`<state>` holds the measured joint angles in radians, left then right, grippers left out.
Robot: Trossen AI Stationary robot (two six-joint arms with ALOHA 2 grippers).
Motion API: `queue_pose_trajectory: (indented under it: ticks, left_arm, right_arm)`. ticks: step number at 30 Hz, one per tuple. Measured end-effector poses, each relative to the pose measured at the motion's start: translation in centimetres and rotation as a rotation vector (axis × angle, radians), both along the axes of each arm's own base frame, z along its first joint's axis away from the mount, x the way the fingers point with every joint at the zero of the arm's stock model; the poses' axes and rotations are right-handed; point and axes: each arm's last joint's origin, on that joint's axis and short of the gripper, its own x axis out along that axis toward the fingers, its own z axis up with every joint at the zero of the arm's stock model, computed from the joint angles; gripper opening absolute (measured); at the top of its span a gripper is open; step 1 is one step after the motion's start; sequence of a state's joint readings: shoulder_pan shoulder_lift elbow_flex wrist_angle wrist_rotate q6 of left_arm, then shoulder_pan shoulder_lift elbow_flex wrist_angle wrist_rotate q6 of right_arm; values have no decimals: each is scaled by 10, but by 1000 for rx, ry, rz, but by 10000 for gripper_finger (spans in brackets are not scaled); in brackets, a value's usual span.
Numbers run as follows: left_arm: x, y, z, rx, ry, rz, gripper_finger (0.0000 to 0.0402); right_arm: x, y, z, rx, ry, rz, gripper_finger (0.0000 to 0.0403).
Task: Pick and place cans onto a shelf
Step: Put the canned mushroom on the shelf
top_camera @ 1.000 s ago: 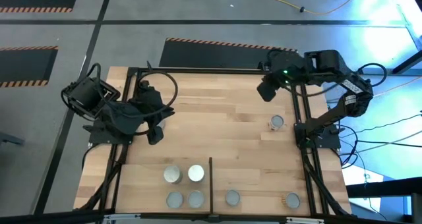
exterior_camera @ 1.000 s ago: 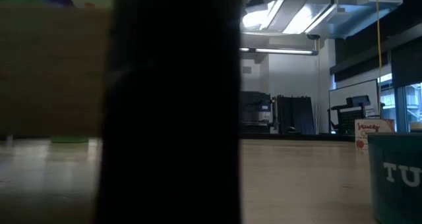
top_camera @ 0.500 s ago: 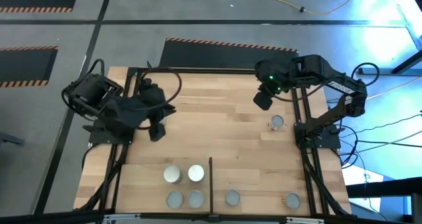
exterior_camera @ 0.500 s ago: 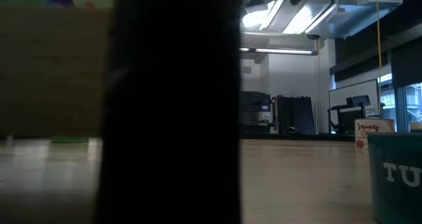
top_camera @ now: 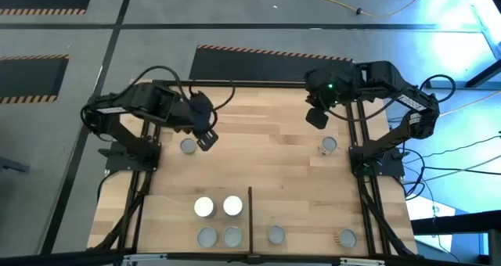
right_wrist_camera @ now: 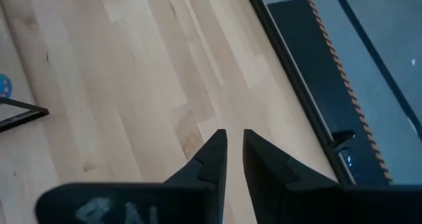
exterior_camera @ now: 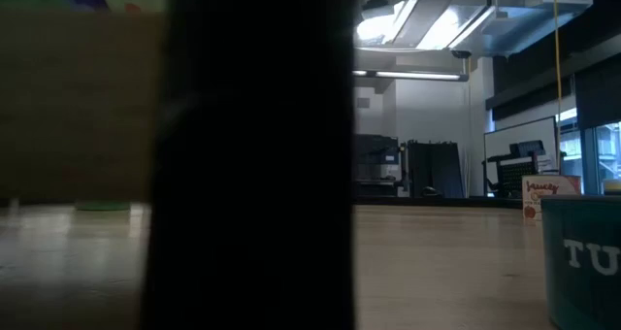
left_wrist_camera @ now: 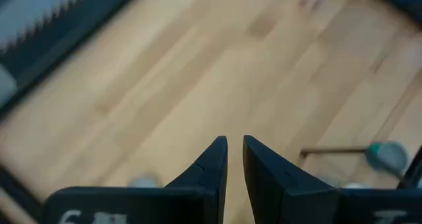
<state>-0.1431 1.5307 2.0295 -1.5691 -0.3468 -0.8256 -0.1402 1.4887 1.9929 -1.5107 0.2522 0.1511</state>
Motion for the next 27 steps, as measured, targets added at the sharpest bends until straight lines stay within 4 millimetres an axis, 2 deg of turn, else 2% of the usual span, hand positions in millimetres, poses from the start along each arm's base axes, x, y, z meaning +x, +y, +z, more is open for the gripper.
queue_pose_trajectory:
  ticks: [3, 7, 15, 19, 27]
  left_arm:
    - [-10, 7, -20, -55, 68, 58, 41]
    - [-33, 14, -41, -69, 133, 100, 41]
    - [-72, 25, -83, -185, 203, 299, 41]
    - [-81, 25, -111, -194, 302, 313, 41]
    - [-74, 25, -164, -182, 432, 322, 41]
  right_arm:
    - [-2, 0, 4, -15, -8, 22, 53]
    - [-3, 0, 7, -34, -9, 49, 53]
    - [-3, 0, 7, -41, -4, 63, 53]
    - [-3, 0, 7, -41, -4, 64, 53]
    - [-2, 0, 7, -39, -8, 62, 53]
